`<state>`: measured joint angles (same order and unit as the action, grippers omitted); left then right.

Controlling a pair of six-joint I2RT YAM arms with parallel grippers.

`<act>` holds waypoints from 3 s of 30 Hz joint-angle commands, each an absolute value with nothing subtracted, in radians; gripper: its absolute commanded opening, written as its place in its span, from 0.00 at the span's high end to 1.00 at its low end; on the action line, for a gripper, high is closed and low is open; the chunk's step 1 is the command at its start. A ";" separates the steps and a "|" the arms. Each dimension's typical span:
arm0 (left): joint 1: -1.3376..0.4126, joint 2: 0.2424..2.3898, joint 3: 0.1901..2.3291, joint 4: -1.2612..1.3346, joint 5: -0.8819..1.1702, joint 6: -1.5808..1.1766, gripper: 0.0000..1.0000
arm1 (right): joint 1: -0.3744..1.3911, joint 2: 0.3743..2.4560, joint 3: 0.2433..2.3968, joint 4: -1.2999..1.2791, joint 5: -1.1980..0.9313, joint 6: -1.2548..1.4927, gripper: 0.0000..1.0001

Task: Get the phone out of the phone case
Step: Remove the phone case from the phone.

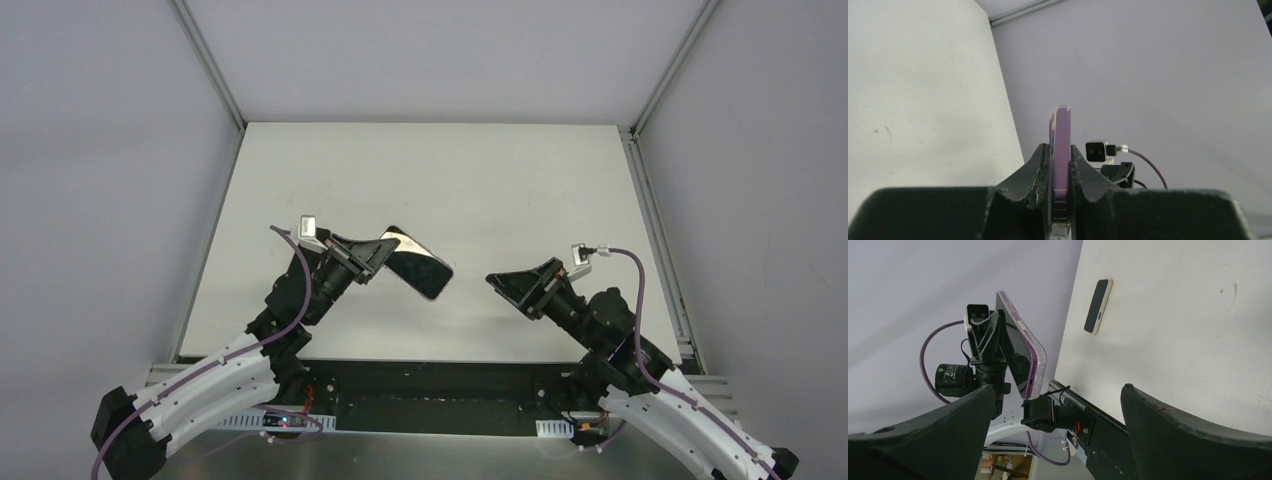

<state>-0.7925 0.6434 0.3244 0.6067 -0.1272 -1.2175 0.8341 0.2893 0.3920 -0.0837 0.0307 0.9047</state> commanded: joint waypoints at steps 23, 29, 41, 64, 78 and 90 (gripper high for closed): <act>-0.795 0.499 0.249 0.614 -0.265 -1.221 1.00 | 0.940 0.451 0.448 -0.106 0.057 0.841 0.18; -0.794 0.515 0.275 0.615 -0.241 -1.222 1.00 | 1.023 0.570 0.458 0.037 0.021 0.922 0.27; -0.795 0.479 0.286 0.615 -0.189 -1.220 1.00 | 1.060 0.615 0.375 0.252 0.175 1.036 0.42; -0.794 0.480 0.309 0.615 -0.116 -1.229 1.00 | 1.061 0.633 0.455 0.158 0.183 0.977 0.59; -0.795 0.481 0.312 0.615 -0.126 -1.224 1.00 | 1.061 0.626 0.469 0.140 0.131 0.956 0.57; -0.795 0.489 0.326 0.615 -0.119 -1.223 1.00 | 1.061 0.667 0.499 0.132 0.113 0.945 0.59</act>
